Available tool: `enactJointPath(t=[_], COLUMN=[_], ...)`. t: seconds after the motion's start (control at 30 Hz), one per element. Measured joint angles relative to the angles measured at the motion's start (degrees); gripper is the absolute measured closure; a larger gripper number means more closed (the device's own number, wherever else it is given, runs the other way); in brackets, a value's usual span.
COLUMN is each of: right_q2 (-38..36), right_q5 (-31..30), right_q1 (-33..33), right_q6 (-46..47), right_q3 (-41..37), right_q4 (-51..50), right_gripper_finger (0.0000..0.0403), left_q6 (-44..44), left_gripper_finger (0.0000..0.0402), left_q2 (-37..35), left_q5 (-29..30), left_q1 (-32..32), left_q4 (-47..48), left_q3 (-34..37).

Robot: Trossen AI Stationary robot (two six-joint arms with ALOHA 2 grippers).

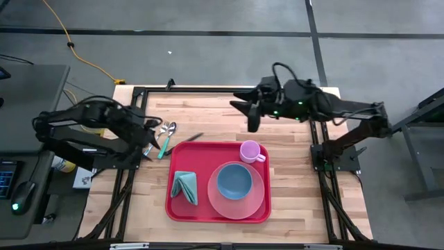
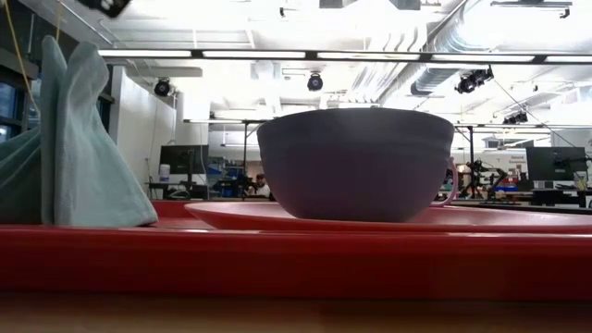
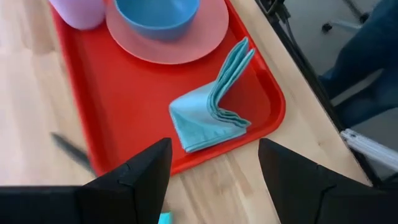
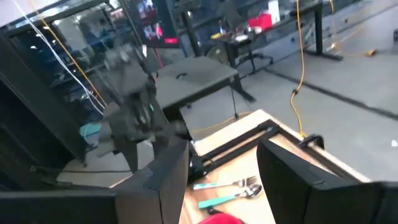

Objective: Set up tray
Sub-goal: Put the blue napkin into the pink serving tray

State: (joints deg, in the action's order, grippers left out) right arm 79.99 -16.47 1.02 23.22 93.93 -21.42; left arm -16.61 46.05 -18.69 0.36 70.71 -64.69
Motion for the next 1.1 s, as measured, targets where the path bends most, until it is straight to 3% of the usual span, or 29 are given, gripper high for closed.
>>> enactJointPath(t=[0.2,0.4,0.53,0.73,0.87,1.1], right_q2=[-2.9,-4.3,-5.0,-5.7,-5.8,-6.0], right_q5=[-2.2,-2.6,-2.6,-2.7,-2.7,-2.7], right_q1=[1.8,2.4,2.4,2.4,2.4,2.4], right_q6=[-1.8,-2.8,-3.9,-4.3,-4.3,-4.0], right_q3=[0.0,0.0,0.0,0.0,0.0,0.0], right_q4=[-1.8,-4.2,-5.0,-5.0,-4.9,-4.9], right_gripper_finger=[0.0233,0.0233,0.0233,0.0233,0.0233,0.0233], left_q6=[5.7,19.2,27.0,31.8,32.1,31.8], left_gripper_finger=[0.0128,0.0128,0.0128,0.0139,0.0196,0.0354], left_q2=[-2.2,-4.2,-4.3,-4.1,-4.1,-4.0], left_q5=[-0.7,-0.7,-0.6,-0.4,-1.6,-1.7], left_q1=[0.0,0.0,-0.1,-0.1,-0.1,-0.1], left_q4=[-11.2,-20.0,-23.7,-27.4,-27.7,-27.7], left_q3=[12.3,23.3,27.6,30.4,30.4,30.4])
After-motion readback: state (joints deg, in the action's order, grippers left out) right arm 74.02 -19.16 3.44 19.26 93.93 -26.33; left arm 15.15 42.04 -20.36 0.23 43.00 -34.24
